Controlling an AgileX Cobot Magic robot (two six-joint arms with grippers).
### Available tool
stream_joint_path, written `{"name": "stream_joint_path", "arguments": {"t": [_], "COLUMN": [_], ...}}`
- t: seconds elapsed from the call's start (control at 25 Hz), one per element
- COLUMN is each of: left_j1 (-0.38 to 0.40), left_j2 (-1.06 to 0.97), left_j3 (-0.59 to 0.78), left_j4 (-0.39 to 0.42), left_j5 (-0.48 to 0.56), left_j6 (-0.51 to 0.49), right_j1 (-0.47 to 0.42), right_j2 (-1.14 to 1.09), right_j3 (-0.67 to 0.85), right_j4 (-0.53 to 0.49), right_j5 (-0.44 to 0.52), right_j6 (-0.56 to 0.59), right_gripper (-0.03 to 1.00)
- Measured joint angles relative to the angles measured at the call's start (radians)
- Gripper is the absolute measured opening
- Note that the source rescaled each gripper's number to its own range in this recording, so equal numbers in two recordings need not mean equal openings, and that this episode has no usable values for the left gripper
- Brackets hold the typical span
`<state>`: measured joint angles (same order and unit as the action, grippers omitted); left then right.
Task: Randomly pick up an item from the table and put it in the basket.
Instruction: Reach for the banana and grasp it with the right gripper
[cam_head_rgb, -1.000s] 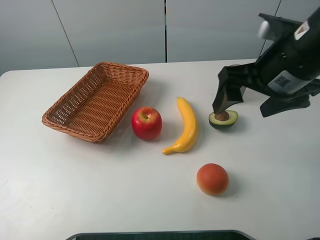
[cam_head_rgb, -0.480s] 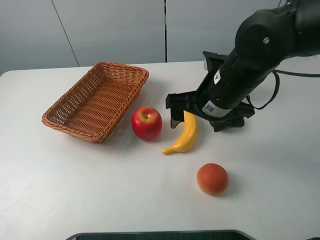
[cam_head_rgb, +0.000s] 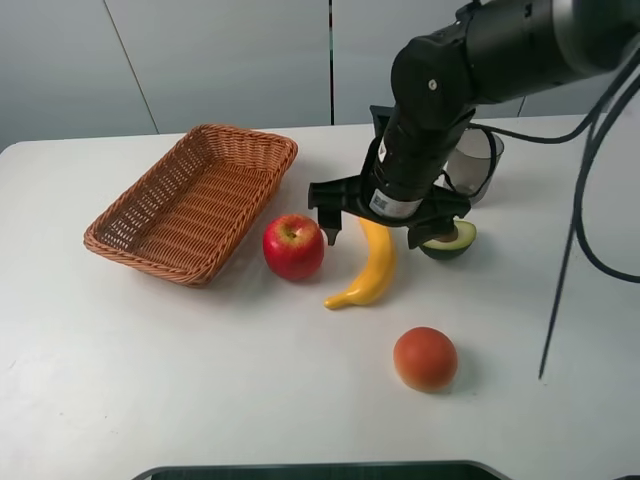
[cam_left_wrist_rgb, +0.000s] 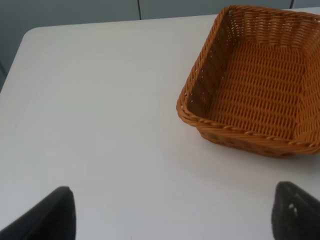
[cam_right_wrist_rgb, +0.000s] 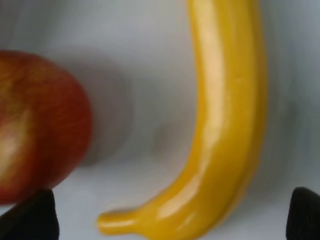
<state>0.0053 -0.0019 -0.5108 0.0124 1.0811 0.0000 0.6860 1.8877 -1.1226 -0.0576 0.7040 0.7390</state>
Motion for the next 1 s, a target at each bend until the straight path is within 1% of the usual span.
{"name": "stream_joint_path", "arguments": {"t": [0.08,0.24,0.32,0.48,0.8,1.0], "left_j1": [0.0,0.0,0.0,0.0,0.0,0.0], "left_j2": [0.0,0.0,0.0,0.0,0.0,0.0], "left_j3": [0.0,0.0,0.0,0.0,0.0,0.0], "left_j4": [0.0,0.0,0.0,0.0,0.0,0.0], "left_j5": [0.0,0.0,0.0,0.0,0.0,0.0], "left_j6": [0.0,0.0,0.0,0.0,0.0,0.0], "right_j1": [0.0,0.0,0.0,0.0,0.0,0.0], "right_j2": [0.027,0.064,0.08,0.099,0.142,0.178], "right_j3": [-0.022,-0.032,-0.032,-0.032,-0.032,-0.034], "right_j4": [-0.032,-0.05,-0.062,-0.072,-0.09,-0.098], "right_j5": [0.026,0.03,0.024,-0.011,-0.024,-0.053], "right_j6": [0.035,0.089,0.13,0.193,0.223,0.234], "right_gripper": [0.97,0.97,0.97,0.93,0.91,0.91]}}
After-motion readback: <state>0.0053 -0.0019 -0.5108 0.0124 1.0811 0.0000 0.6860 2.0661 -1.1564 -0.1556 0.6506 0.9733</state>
